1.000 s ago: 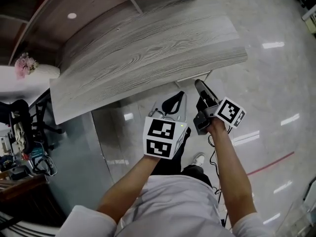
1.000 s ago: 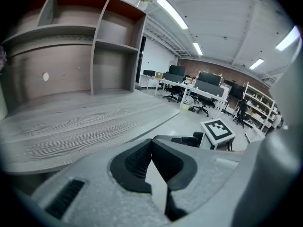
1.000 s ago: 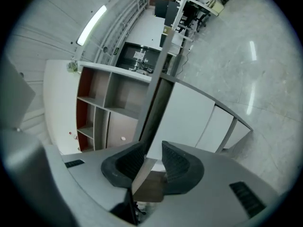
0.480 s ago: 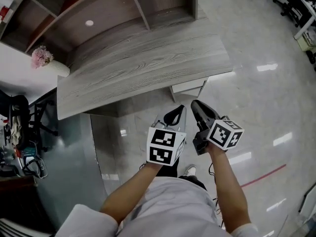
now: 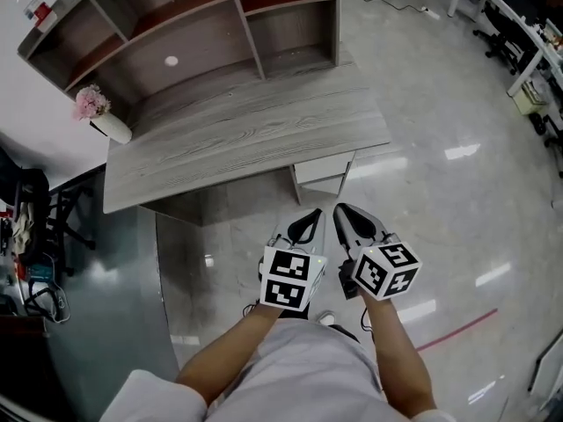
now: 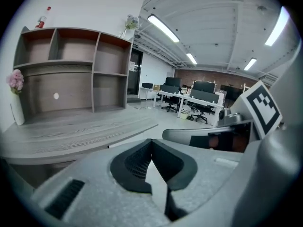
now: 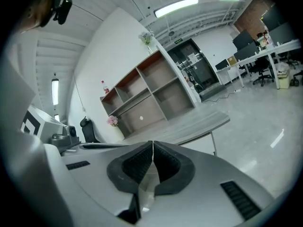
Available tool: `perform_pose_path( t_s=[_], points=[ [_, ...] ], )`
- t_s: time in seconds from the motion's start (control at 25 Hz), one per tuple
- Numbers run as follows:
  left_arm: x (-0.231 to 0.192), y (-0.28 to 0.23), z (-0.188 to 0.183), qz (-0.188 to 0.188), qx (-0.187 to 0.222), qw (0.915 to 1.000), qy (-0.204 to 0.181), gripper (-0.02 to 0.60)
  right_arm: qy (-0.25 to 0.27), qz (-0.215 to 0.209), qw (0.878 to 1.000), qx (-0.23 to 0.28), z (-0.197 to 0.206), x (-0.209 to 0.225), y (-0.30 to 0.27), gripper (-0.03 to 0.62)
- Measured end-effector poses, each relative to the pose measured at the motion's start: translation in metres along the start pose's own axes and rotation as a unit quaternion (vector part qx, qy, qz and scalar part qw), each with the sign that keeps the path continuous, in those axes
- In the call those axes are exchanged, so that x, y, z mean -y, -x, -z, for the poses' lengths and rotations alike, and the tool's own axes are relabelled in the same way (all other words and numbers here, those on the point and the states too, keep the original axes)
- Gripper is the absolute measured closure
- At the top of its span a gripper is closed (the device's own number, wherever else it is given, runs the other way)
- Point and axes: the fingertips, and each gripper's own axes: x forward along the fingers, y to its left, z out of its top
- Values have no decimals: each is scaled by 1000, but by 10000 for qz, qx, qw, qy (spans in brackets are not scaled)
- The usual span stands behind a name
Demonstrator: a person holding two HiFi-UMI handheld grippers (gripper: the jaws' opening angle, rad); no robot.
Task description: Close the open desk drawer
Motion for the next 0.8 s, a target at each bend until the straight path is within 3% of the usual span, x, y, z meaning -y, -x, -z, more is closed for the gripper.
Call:
perform_pose_path(
  t_s=[0.28, 0.8],
  points=[
    [25, 23, -5, 88, 173, 9998, -8, 578, 696, 98, 9975, 30, -8, -21, 36, 592],
    [37, 43, -12, 65, 361, 9992, -127, 578, 1072, 187, 9941, 18, -11, -40, 53, 592]
  ],
)
